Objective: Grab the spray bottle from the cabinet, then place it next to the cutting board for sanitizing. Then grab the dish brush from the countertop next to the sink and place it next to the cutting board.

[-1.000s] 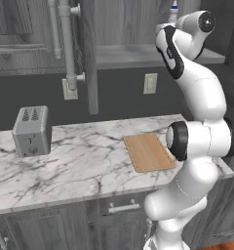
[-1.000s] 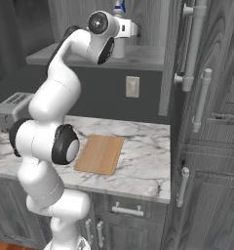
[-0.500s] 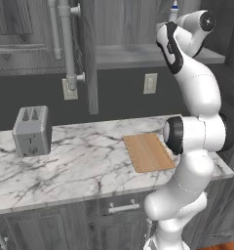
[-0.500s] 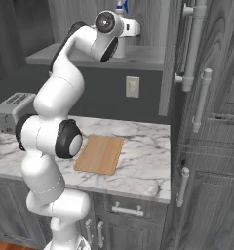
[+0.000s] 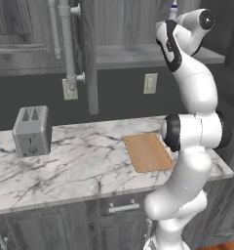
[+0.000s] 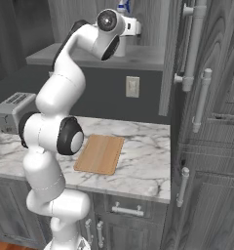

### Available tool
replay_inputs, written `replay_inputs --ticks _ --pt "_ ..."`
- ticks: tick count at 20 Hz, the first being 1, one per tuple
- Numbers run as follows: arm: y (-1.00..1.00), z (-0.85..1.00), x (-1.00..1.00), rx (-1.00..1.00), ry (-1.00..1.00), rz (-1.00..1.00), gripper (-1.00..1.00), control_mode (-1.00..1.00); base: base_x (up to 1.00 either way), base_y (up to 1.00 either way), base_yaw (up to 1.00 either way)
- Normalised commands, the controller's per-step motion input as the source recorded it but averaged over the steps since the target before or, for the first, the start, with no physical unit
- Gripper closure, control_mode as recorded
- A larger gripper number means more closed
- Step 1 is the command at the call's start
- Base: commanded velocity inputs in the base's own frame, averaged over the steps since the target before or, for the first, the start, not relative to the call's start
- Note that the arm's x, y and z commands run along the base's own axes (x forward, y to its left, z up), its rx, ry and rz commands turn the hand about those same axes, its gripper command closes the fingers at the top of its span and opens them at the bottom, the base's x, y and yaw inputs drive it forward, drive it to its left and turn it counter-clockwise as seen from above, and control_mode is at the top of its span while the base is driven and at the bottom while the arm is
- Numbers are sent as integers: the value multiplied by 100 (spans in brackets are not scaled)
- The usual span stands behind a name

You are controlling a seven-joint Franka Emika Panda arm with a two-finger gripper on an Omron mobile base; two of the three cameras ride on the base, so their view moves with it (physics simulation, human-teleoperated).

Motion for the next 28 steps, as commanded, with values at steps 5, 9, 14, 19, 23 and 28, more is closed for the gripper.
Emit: replay_inputs --ticks 5,9,14,19,23,28 --pt "0 -7 -8 23 -3 -8 100 -100 0 0 0" --pt "0 -2 -3 33 0 -19 100 -100 0 0 0" --pt "0 -8 -2 29 0 -21 100 -100 0 0 0" --pt "0 -6 -19 18 -2 -12 100 -100 0 0 0" --pt "-2 0 -57 17 -9 -9 100 -100 0 0 0" --pt "-3 -18 -87 24 -17 -9 100 -100 0 0 0"
